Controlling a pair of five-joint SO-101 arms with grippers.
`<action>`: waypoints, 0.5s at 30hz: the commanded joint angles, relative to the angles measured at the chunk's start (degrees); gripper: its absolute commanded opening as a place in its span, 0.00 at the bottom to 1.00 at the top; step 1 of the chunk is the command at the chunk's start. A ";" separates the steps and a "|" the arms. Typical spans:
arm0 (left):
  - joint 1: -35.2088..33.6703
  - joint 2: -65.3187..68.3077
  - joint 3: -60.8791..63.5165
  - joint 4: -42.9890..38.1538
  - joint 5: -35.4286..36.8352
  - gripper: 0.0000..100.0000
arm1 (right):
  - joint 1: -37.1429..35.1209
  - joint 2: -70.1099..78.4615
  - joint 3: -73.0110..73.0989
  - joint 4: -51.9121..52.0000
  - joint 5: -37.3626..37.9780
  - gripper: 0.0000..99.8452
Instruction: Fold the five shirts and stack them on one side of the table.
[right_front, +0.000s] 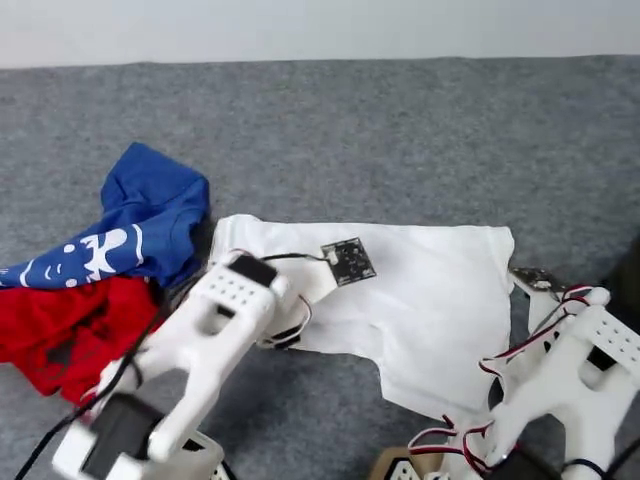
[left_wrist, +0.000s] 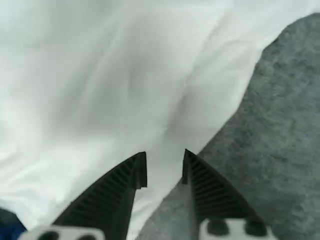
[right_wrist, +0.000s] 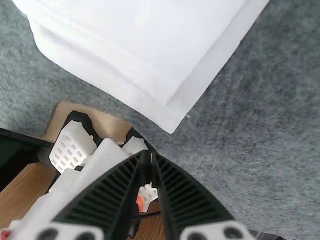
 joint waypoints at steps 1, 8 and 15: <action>-0.53 3.78 -6.20 0.53 -3.16 0.14 | 0.57 -2.07 -2.46 -0.13 -0.44 0.01; -0.44 5.19 -8.66 0.26 -5.63 0.16 | 0.57 -2.07 -2.46 -0.13 -0.44 0.01; -0.62 5.27 -7.52 -2.20 -5.98 0.16 | 0.57 -2.07 -2.46 -0.13 -0.44 0.01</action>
